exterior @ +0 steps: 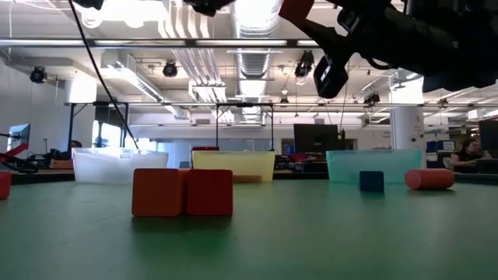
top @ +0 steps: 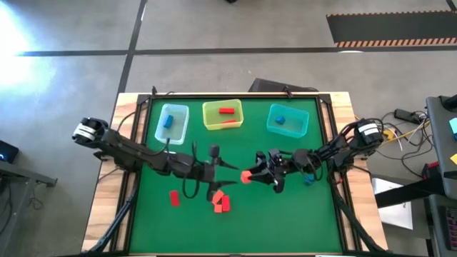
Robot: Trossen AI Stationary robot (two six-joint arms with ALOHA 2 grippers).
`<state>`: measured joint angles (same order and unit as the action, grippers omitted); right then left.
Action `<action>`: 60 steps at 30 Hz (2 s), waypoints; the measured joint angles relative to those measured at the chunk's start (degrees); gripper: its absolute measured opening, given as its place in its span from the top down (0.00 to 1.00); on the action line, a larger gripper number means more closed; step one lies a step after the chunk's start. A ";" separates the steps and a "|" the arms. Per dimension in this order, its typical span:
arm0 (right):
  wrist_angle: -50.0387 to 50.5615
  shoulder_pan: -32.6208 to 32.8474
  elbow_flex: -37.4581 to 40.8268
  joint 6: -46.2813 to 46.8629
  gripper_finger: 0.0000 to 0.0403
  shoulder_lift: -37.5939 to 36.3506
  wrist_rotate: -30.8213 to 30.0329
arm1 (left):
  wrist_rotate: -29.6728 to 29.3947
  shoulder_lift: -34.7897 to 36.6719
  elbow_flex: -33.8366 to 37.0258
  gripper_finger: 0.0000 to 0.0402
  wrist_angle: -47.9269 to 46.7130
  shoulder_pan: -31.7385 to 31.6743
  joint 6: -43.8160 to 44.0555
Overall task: Sort & place blocks by color
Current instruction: Move the orange block to the bottom of the yellow bin
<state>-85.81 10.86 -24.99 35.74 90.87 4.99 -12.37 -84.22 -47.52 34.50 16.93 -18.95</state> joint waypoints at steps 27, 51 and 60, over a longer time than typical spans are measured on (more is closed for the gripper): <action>-0.14 -0.86 -0.68 5.40 0.71 0.00 -0.33 | -6.50 -10.93 -4.78 0.34 6.23 0.11 -14.59; 1.79 -4.81 0.88 9.75 0.30 -6.00 7.08 | -12.30 -5.71 -4.62 0.69 -6.06 -0.28 -13.95; 21.16 -4.74 1.27 2.04 0.36 -17.33 4.42 | -21.21 -0.06 -6.61 0.69 -27.51 -10.86 -6.69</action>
<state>-64.65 6.12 -23.73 37.78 73.54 9.42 -33.58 -84.28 -54.13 6.99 6.07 -25.64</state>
